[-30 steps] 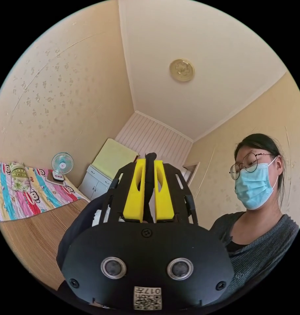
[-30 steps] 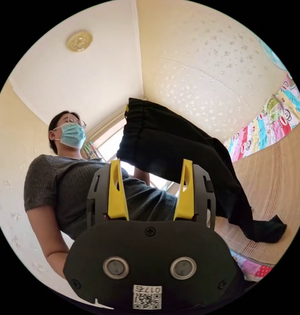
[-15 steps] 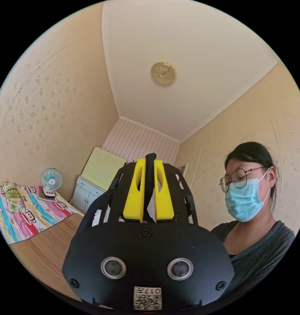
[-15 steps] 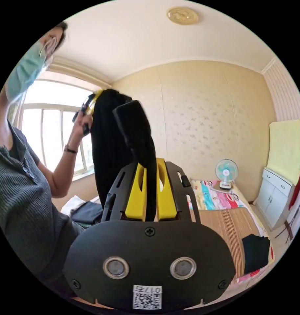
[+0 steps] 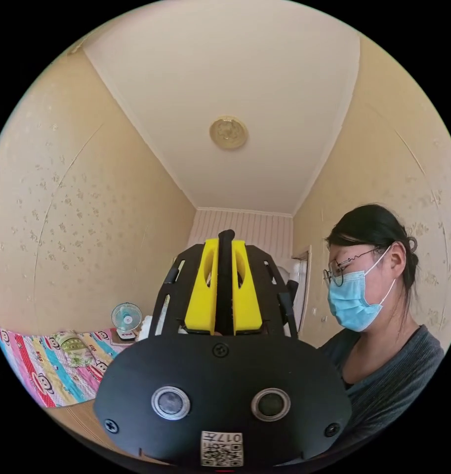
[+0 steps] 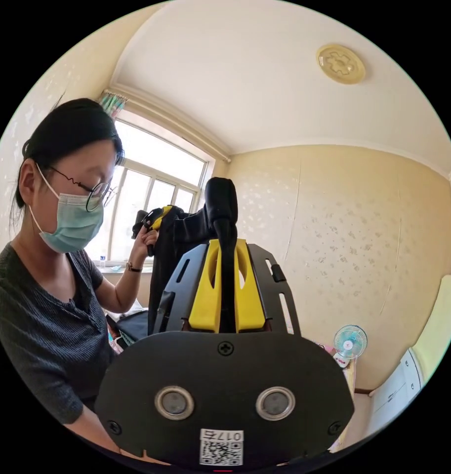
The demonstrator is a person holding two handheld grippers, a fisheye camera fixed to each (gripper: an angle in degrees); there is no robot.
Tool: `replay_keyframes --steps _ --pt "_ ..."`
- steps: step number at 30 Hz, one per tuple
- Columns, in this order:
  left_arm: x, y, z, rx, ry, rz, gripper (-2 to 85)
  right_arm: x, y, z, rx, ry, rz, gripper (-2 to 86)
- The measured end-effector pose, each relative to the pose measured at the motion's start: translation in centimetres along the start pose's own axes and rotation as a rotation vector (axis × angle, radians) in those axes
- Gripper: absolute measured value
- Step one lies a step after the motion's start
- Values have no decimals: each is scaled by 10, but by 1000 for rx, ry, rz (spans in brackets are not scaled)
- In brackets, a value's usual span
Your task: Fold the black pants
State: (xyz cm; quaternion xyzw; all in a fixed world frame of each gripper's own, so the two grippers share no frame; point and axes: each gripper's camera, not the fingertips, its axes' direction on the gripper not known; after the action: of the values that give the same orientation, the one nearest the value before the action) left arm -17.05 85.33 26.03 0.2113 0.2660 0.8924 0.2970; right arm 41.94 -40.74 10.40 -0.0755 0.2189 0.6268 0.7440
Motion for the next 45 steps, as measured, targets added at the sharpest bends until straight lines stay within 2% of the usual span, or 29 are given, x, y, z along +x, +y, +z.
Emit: replay_keyframes --steps 4,8,12,13,15,16,18,20,22,23,25,28,30,32,36,40,42,44,45 --pt "-17 -30 16 -7 -63 -6 50 31 -32 9 -48 -85 34 28" --pt "-68 -25 36 22 -105 -79 49 82 -8 36 -120 -103 176 29" --pt "-154 -11 72 39 -317 -193 49 171 7 96 -224 -93 300 33" --pt "-173 -13 82 23 -362 -199 49 216 10 129 -268 -91 335 35" --pt "-278 -30 135 -70 -534 -238 48 292 13 194 -350 -73 375 40" --pt "-312 -34 148 -88 -558 -268 47 350 18 247 -414 -46 396 45" --pt "-474 -50 195 -133 -618 -410 34 435 36 328 -459 10 403 52" --pt "-578 -54 210 -136 -743 -485 22 529 79 411 -560 97 509 45" --pt "-660 -44 211 -232 -876 -595 37 575 123 436 -620 175 668 36" --pt "-699 -24 204 -307 -927 -683 47 589 154 439 -602 131 750 31" --pt "-727 15 188 -398 -951 -719 52 592 207 443 -646 37 794 27" --pt "-734 117 144 -580 -1007 -773 49 567 317 440 -889 -49 883 28" --pt "-730 220 101 -760 -974 -976 47 539 384 429 -1027 -133 973 30" --pt "-718 287 69 -891 -992 -1127 49 498 451 406 -1150 -232 1122 36" --pt "-686 352 20 -1037 -1071 -1261 77 430 491 392 -1302 -364 1219 51" --pt "-686 371 21 -1174 -990 -1264 84 363 478 413 -1422 -484 1145 62" --pt "-691 374 19 -1268 -994 -1261 76 340 455 431 -1460 -523 1028 57" --pt "-691 356 10 -1195 -1035 -1225 65 310 418 452 -1544 -463 754 37" --pt "-693 348 6 -1191 -1048 -1230 58 303 412 456 -1569 -441 689 32"
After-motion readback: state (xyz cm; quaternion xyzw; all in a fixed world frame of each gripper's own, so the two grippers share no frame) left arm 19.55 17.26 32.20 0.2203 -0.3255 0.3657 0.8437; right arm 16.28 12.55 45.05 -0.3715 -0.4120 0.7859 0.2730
